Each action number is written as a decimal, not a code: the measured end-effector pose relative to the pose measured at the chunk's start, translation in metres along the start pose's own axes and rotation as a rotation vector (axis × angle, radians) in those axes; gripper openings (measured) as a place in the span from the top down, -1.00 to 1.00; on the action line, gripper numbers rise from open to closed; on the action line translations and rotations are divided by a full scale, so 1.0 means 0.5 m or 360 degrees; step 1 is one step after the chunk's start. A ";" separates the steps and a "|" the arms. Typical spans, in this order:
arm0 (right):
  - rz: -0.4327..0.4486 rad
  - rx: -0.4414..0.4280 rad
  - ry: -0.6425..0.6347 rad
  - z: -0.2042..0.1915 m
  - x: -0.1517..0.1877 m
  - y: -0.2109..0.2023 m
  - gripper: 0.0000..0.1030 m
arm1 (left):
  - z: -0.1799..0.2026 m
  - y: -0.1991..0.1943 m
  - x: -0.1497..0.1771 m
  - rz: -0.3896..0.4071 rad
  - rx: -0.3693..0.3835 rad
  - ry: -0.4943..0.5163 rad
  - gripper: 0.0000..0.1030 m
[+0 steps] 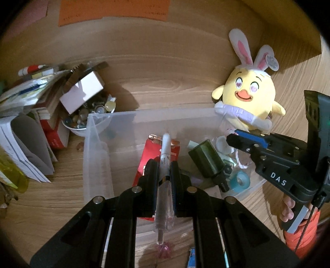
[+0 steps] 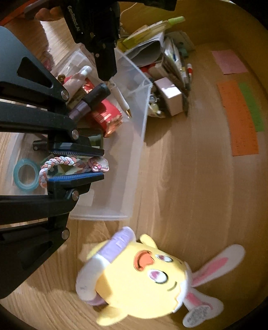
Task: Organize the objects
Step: 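Carry the white pen and braided bracelet over the clear box, then open both tools to drop the pen and bracelet into the box, then grasp the pale green roll-on with the right tool while the left tool reaches the pink keychain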
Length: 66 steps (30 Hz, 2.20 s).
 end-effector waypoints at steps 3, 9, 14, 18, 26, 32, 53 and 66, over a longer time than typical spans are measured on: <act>-0.0034 -0.0005 -0.0011 -0.003 0.006 0.012 0.73 | 0.001 0.001 0.000 0.0004 -0.0010 0.0006 0.79; -0.0075 -0.0022 -0.0021 -0.007 0.009 0.020 0.73 | 0.002 -0.028 -0.001 0.0077 -0.0033 0.0023 0.28; -0.0104 -0.0035 -0.0020 -0.010 0.012 0.024 0.72 | 0.003 -0.062 -0.001 0.0143 -0.0071 0.0049 0.09; -0.0119 -0.0044 -0.0021 -0.015 0.010 0.021 0.64 | 0.001 -0.085 0.009 0.0180 -0.0100 0.0055 -0.11; -0.0039 0.0001 -0.0056 -0.034 0.003 -0.026 0.08 | -0.014 -0.132 0.036 0.0223 -0.0130 0.0040 -0.44; 0.0016 0.0050 -0.0095 -0.052 0.013 -0.069 -0.22 | -0.032 -0.156 0.060 0.0228 -0.0146 0.0009 -0.70; -0.0015 -0.0032 0.0014 -0.120 0.157 -0.142 -0.51 | -0.063 -0.100 0.200 -0.0048 -0.0139 0.0019 -0.75; -0.0243 -0.0146 0.0082 -0.175 0.260 -0.082 -0.51 | -0.026 -0.038 0.214 -0.0197 -0.0054 0.0098 -0.22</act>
Point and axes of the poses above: each gripper's, at about its wrist camera, not at the fingertips, and y roughly the way its jaws point, z to its right, x to its underside, the point moved 2 cm from there along y, roughly the way its jaws point, and after that the axes turned 10 degrees about -x, right-handed, at the moved point
